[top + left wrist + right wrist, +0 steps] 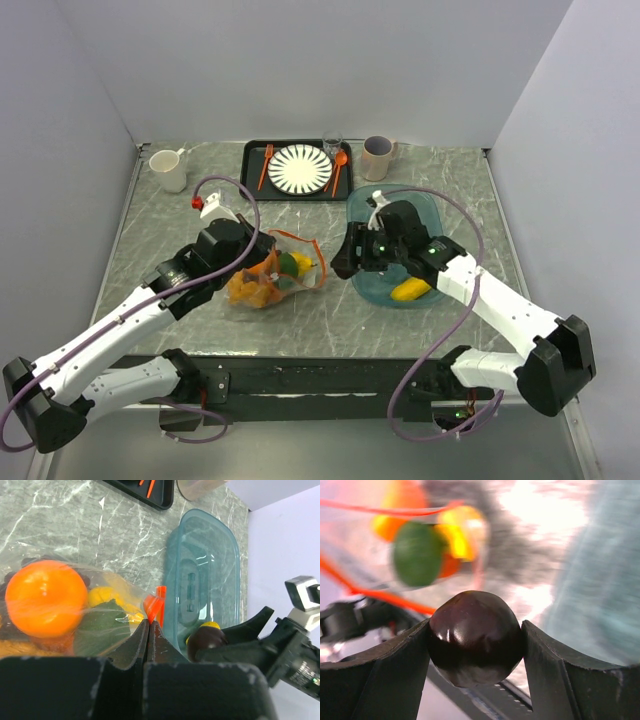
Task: Place the food in the zip-top bag and seal the zipper
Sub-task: Pick up the fake fruit from the bin, then place the fake fruit in the zipper food storage bag.
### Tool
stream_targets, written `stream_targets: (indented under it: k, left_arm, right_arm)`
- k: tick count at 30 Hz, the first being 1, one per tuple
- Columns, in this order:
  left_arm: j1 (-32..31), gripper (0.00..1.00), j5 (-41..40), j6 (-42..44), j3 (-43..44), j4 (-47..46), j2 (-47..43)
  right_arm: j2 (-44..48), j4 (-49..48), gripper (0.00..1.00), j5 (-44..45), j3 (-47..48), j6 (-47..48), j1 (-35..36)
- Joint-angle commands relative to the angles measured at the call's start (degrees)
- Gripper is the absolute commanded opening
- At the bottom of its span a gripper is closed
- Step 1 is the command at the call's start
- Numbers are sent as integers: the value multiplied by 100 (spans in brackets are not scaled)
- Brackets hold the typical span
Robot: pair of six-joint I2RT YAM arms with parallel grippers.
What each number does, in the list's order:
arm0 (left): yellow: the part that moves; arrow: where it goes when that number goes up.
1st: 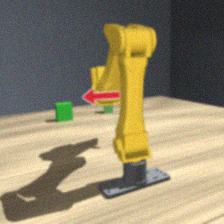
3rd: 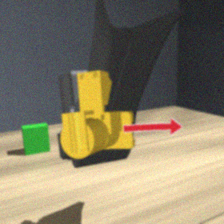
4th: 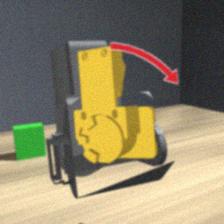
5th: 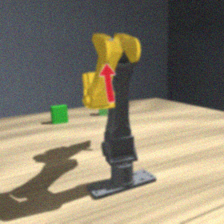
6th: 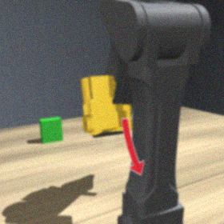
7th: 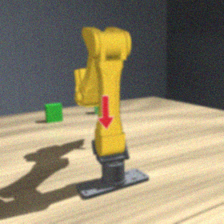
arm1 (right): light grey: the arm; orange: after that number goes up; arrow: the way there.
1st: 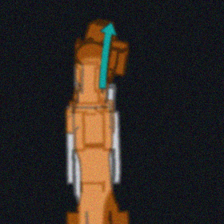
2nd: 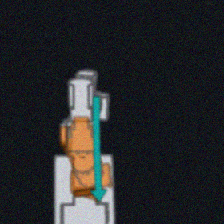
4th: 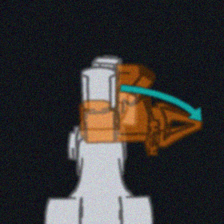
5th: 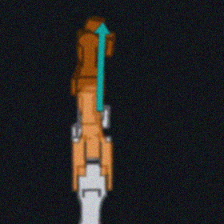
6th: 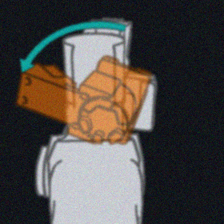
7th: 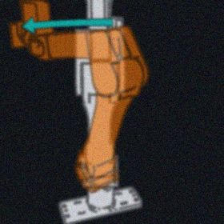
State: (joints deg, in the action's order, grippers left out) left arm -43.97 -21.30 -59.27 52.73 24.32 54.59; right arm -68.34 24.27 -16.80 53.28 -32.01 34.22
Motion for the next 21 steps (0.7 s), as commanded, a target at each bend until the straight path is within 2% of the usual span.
stream_targets:
  k: [1,11,21]
  left_arm:
    - [-16,1,91,73,220,-296,43]
    - [-7,1,56,64,247,-155,-36]
    - [-16,1,82,73,317,-278,26]
  right_arm:
    - [-284,-713,47,-403,525,-209,401]
    - [-1428,-1319,47,-140,1194,-438,973]
    - [-2087,-1478,50,-843,1756,-341,1227]
